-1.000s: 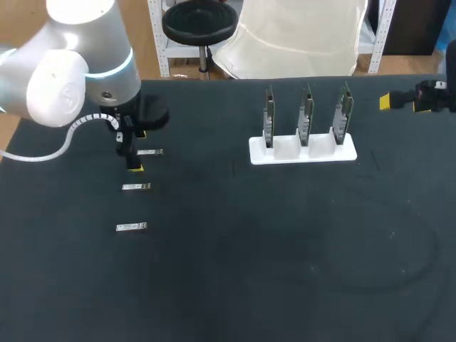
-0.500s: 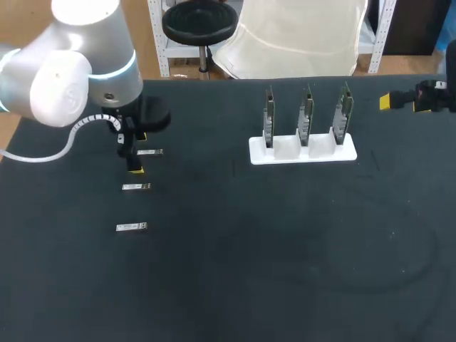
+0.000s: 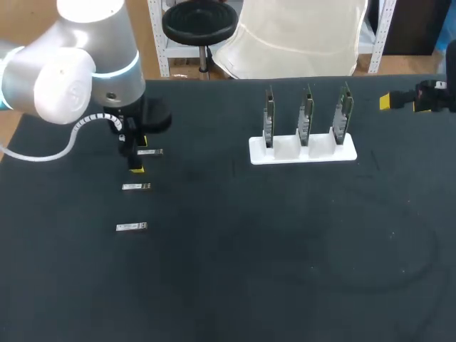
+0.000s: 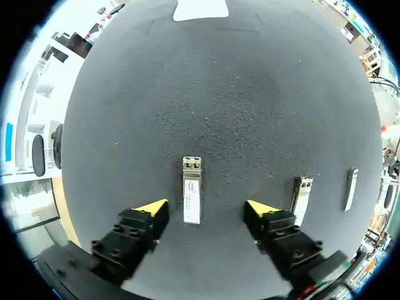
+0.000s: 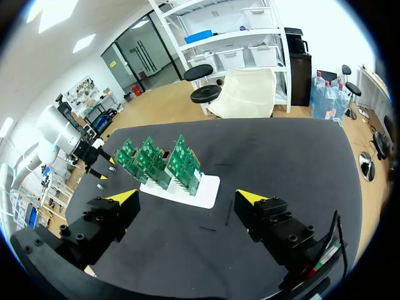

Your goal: Pick up the optical module with the left hand, and insert it into the network port with the right hand.

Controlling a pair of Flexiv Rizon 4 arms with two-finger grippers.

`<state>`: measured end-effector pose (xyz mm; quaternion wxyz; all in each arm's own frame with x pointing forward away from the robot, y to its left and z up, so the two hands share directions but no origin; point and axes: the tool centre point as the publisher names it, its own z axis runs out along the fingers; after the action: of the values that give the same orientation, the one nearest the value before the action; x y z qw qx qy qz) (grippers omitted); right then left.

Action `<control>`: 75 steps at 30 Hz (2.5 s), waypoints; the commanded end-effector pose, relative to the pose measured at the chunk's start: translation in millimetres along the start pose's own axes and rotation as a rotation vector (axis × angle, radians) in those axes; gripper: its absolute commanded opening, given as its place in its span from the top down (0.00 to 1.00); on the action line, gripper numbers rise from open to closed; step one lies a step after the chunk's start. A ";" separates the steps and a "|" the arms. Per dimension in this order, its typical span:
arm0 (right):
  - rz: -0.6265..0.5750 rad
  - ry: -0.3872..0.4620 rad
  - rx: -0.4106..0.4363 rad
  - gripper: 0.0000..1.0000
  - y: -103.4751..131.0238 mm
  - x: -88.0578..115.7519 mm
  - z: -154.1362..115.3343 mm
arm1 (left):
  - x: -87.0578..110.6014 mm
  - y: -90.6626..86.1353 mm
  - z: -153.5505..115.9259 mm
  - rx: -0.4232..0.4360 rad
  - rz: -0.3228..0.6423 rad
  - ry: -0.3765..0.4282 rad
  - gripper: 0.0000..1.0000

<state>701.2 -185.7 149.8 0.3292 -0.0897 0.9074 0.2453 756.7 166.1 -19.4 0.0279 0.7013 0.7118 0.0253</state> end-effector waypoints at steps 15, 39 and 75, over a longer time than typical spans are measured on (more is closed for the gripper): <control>0.001 -0.001 0.007 0.00 1.4 0.6 -0.6 | -0.5 4.7 -1.0 -0.031 -0.068 -0.042 1.00; 0.001 -0.001 0.007 0.00 1.4 0.6 -0.6 | -63.4 44.2 -199.9 -0.338 -0.441 -0.788 1.00; 0.001 -0.001 0.007 0.00 1.4 0.6 -0.6 | -251.2 4.1 -255.3 -0.153 -0.154 -1.420 1.00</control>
<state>701.2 -185.7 149.8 0.3292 -0.0897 0.9074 0.2453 735.0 -73.6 245.4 0.4764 0.5243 0.6213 -0.3350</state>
